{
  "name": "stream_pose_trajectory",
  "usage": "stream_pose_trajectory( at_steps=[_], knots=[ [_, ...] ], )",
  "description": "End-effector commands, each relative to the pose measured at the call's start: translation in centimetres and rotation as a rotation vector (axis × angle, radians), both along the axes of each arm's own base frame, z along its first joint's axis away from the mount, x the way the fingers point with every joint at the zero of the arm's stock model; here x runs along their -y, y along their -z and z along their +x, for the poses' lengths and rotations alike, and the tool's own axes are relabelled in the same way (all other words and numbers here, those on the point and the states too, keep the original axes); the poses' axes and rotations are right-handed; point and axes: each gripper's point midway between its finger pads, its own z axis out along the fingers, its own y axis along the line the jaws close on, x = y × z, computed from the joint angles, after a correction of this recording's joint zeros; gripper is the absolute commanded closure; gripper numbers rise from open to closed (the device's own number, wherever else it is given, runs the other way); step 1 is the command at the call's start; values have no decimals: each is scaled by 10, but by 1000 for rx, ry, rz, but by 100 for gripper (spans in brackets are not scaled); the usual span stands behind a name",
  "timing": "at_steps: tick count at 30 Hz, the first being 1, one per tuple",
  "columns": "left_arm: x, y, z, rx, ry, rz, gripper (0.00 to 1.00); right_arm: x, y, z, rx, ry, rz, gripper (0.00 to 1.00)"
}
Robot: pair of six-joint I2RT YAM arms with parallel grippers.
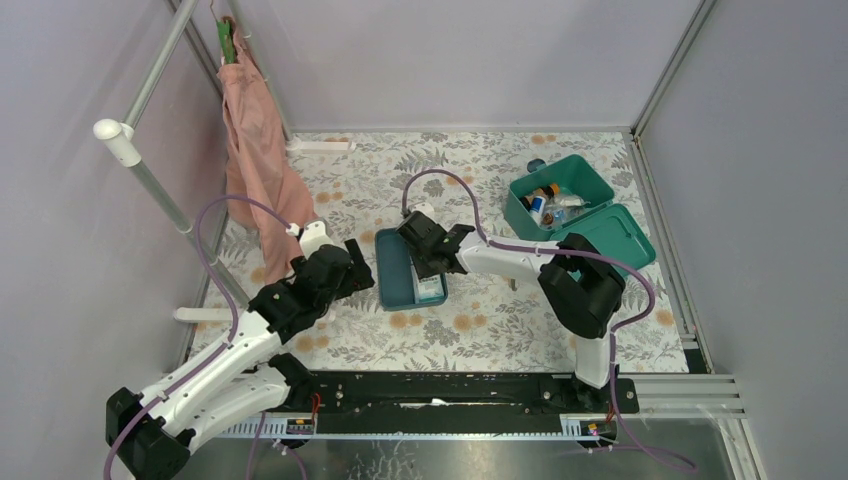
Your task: Organize the medicine kit
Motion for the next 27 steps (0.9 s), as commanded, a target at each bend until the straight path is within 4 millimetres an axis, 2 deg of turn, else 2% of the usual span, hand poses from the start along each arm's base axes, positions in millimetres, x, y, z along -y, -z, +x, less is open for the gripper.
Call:
stream_pose_trajectory(
  at_steps=[1,9,13,16,19,22,24,27],
  knots=[
    [-5,0,3,9,-11,28,2,4,20,-8,-29,-2,-35,66],
    [-5,0,2,11,-13,25,2,12,35,-25,-92,-14,-42,67],
    [-5,0,2,7,-11,26,2,14,32,-27,-92,-16,-38,67],
    [-5,0,2,7,-10,26,2,9,10,-23,-58,-19,7,67],
    [-5,1,2,6,-10,25,2,1,-29,-15,6,-28,70,64],
    [-4,0,2,8,-10,22,2,5,-71,-3,100,-15,99,59],
    [-4,0,2,6,-7,22,2,22,-90,7,140,7,80,55],
    [-2,-1,2,6,0,17,2,68,-97,24,156,70,27,52]
  ],
)
